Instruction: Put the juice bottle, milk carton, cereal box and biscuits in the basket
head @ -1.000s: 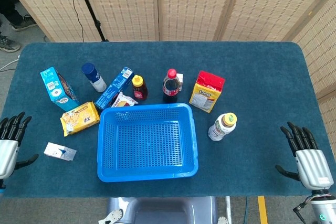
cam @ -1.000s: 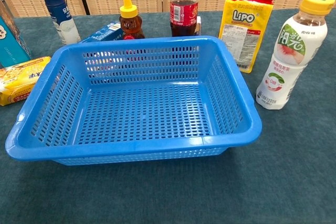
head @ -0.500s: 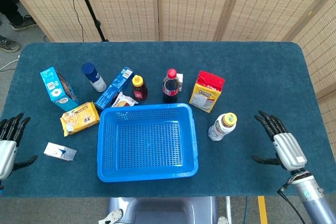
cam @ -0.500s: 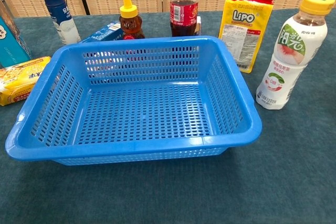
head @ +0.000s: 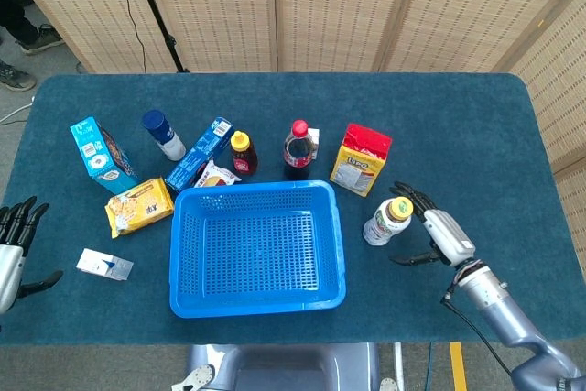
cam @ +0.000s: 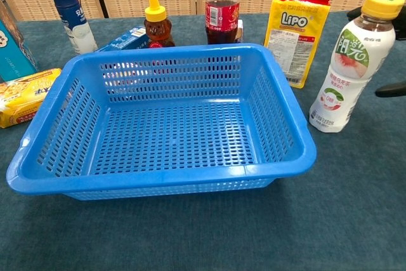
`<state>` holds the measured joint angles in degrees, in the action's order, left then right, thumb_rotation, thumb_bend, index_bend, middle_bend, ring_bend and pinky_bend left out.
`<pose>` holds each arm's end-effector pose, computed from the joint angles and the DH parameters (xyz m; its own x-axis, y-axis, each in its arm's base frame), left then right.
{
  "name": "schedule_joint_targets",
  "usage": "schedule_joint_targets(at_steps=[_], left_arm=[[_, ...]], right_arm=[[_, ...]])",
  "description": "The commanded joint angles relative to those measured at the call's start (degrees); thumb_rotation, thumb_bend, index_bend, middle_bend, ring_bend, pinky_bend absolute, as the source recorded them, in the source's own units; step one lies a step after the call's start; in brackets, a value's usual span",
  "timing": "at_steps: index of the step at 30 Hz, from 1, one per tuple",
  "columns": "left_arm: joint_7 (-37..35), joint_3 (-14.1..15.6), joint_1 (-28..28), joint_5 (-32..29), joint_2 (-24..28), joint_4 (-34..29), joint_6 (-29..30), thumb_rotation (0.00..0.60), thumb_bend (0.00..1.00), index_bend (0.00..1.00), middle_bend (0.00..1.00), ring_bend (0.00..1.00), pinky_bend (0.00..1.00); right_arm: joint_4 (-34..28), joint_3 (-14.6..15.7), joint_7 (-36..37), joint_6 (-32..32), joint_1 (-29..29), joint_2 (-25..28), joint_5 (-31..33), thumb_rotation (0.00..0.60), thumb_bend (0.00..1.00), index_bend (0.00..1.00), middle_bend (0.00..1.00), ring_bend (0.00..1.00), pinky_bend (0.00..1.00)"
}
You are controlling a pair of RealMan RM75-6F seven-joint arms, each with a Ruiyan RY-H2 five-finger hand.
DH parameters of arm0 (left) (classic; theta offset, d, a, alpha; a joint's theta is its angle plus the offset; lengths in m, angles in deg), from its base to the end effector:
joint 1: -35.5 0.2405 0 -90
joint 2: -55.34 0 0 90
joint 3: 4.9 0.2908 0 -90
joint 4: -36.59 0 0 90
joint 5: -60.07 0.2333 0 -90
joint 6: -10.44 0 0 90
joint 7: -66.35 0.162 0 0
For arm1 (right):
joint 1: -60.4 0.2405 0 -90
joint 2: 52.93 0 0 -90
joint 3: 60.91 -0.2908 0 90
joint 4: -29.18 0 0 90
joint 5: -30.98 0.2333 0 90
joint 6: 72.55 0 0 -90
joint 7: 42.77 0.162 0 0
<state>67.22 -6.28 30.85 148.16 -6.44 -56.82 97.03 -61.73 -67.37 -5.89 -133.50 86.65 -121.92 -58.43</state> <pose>-0.3464 0.1962 0.1632 0.4328 0.0008 0.9015 0.9007 -0.0418 -0.4324 -0.2573 -0.3229 0.0690 -0.1472 -0.4095 0.9003 -0.9475 -0.2027 -0.2471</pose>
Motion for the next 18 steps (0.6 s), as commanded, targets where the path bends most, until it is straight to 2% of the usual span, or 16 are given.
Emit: schedule_joint_targets(at_steps=[1,6,9,11,12,13,14,15,16,18], left_arm=[[-0.6,-0.1,-0.1,-0.2,0.2,0.1,-0.2,0.6,0.04,0.0,0.0,0.0,0.0],[-1.6,-0.4,-0.3,-0.7,0.5,0.4,-0.7,0.6,0.04,0.0,0.0,0.0,0.0],[-2.3,-0.6,-0.4,-1.2,0.7,0.4,-1.0,0.6,0.04,0.0,0.0,0.0,0.0],[-2.8,-0.7,-0.5,-1.4,0.8,0.4,-1.1,0.6,0.04,0.0,0.0,0.0,0.0],[-3.0,-0.8,-0.5,-1.5,0.9,0.4,-1.2,0.6,0.04,0.0,0.0,0.0,0.0],[-3.3,-0.8,-0.5,-1.6,1.0,0.5,-1.2,0.6,0.04,0.0,0.0,0.0,0.0],[-3.5,-0.8,-0.5,-1.7,1.1,0.5,-1.3,0.6,0.04,0.0,0.0,0.0,0.0],[-3.8,-0.9,-0.5,-1.8,1.1,0.6,-1.4,0.6,0.04,0.0,0.0,0.0,0.0],[-4.0,-0.9,-0.5,-1.9,1.2,0.6,-1.5,0.6,0.04,0.0,0.0,0.0,0.0],[-4.2,-1.0,-0.6,-2.0,1.3,0.6,-1.6,0.6,0.04,0.0,0.0,0.0,0.0]], right_arm=[[0.4,-0.6,0.8,1.9,1.6,-1.7,1.3,0.6,0.0,0.0,0.0,0.0,0.0],[1.8,-1.6,0.6,2.9,2.8,-4.6,4.3,0.6,0.0,0.0,0.0,0.0,0.0],[3.8,-2.9,-0.1,2.9,3.2,-7.6,7.4,0.6,0.0,0.04,0.07,0.04,0.1],[5.3,-4.0,-1.9,1.7,3.0,-9.8,9.7,0.6,0.0,0.16,0.23,0.19,0.27],[5.9,-4.5,-3.0,0.9,2.8,-10.7,10.7,0.6,0.0,0.27,0.34,0.3,0.37],[6.3,-5.0,-3.9,0.2,2.6,-11.5,11.6,0.6,0.05,0.38,0.45,0.41,0.46],[6.7,-5.4,-4.7,-0.7,2.4,-12.4,12.3,0.6,0.1,0.45,0.51,0.47,0.51],[7.0,-5.7,-5.1,-2.0,2.0,-13.1,12.6,0.6,0.19,0.52,0.58,0.54,0.58],[7.2,-5.8,-5.3,-2.8,1.7,-13.4,12.4,0.6,0.28,0.57,0.62,0.58,0.63],[7.2,-5.7,-5.4,-3.9,1.3,-13.6,11.9,0.6,0.34,0.6,0.64,0.62,0.67]])
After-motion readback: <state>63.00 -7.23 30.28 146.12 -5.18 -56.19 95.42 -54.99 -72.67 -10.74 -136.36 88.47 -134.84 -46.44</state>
